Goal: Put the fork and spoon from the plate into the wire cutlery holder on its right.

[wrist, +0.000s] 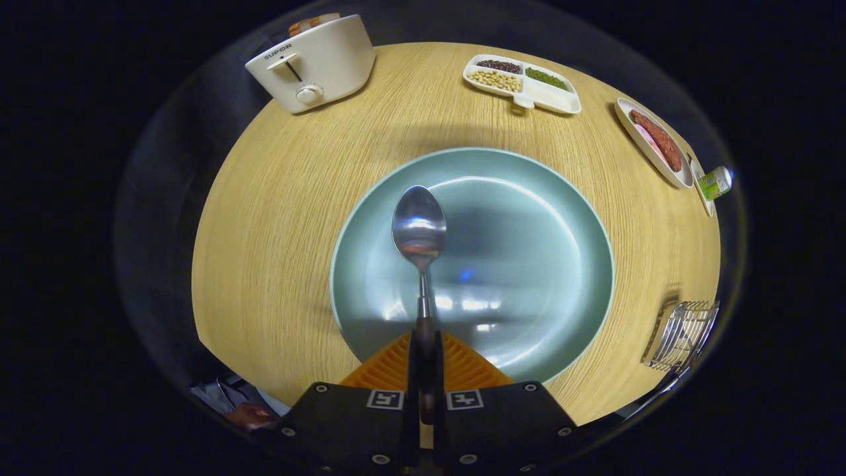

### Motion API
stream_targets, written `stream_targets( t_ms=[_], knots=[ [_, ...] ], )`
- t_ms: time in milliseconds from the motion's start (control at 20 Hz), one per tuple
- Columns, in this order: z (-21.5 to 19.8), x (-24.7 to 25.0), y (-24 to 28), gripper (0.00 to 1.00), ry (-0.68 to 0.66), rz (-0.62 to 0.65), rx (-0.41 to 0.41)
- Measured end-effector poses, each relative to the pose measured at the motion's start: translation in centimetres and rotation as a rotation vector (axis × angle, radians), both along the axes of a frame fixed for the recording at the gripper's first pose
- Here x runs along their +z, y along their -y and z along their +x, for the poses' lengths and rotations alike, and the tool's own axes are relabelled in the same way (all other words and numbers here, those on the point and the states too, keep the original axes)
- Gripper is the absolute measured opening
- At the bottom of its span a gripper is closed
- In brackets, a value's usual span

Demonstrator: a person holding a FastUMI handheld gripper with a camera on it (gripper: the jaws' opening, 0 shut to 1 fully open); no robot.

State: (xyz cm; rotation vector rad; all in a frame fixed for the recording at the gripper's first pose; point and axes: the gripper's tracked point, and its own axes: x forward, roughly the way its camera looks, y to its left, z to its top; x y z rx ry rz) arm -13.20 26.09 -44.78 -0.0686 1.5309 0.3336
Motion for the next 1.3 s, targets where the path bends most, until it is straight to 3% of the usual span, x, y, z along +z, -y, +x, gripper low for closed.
stream_targets(
  t_ms=[300, 650, 1300],
  knots=[
    [1.4, 1.6, -0.4, 0.05, 0.045, 0.110, -0.028],
    [3.8, 4.9, 2.7, 0.05, 0.130, 0.212, -0.138],
    [1.3, 10.1, 19.3, 0.05, 0.221, 0.110, -0.249]
  ],
)
